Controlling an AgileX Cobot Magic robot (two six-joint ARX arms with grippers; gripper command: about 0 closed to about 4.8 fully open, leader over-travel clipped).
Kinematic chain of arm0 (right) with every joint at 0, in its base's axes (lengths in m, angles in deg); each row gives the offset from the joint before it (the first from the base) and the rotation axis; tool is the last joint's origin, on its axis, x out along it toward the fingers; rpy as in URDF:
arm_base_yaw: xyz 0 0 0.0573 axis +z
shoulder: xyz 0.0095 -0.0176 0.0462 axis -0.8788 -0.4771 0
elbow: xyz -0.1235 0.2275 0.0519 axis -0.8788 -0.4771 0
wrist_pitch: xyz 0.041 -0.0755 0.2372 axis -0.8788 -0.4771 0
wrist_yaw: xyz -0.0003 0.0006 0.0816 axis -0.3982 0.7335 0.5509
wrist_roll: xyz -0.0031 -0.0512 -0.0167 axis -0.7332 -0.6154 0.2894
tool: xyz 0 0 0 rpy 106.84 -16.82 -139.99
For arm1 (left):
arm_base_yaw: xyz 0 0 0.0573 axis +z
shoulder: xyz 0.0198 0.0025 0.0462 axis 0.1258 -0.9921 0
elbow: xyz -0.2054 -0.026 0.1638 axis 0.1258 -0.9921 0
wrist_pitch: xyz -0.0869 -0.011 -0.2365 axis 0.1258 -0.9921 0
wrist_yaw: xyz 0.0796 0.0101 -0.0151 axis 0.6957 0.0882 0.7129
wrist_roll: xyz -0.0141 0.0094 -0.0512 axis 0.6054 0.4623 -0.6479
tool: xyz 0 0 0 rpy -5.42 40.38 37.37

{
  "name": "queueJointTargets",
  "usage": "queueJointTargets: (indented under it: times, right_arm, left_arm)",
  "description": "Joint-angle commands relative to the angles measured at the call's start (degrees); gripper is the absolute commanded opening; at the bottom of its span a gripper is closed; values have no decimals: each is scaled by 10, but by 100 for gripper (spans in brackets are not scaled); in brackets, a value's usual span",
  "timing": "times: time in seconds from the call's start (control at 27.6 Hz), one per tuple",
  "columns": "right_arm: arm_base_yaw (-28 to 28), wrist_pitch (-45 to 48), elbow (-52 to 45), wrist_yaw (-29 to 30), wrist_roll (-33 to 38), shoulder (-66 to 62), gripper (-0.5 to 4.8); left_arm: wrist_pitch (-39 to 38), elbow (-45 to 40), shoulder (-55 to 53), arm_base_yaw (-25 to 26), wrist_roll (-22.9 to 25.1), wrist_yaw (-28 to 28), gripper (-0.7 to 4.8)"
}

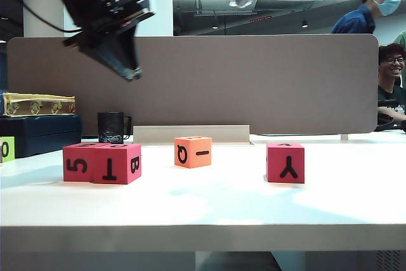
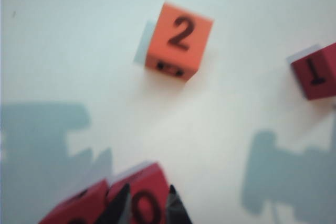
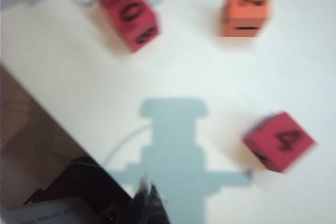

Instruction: Select the appropriate blocks from the scattered letter blocks on the table and arrange them in a row to spell out "2024".

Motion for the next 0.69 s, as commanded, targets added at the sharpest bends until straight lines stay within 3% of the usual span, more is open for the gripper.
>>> queueJointTargets:
  times: [0.04,0.11,0.25,0.58,0.69]
  right_arm:
    - [-14,-39,33,-2,-13,4,-5]
    - [-27,-63,63,-2,-20,8,-5]
    - [-32,-81,99,-6,-26,8,-5]
    - [-33,-128,111,-12,-28,8,-5]
    - [-33,-142,111,-12,-28,8,-5]
  left_arm:
    - [56,2,-9,-17,12,19,67]
    - [87,2,-24,-31,31,23,68]
    - [133,2,-59,-51,33,23,185]
    - [188,2,-131,-75,114,47,398]
    - [205,2,-144,-76,117,47,409]
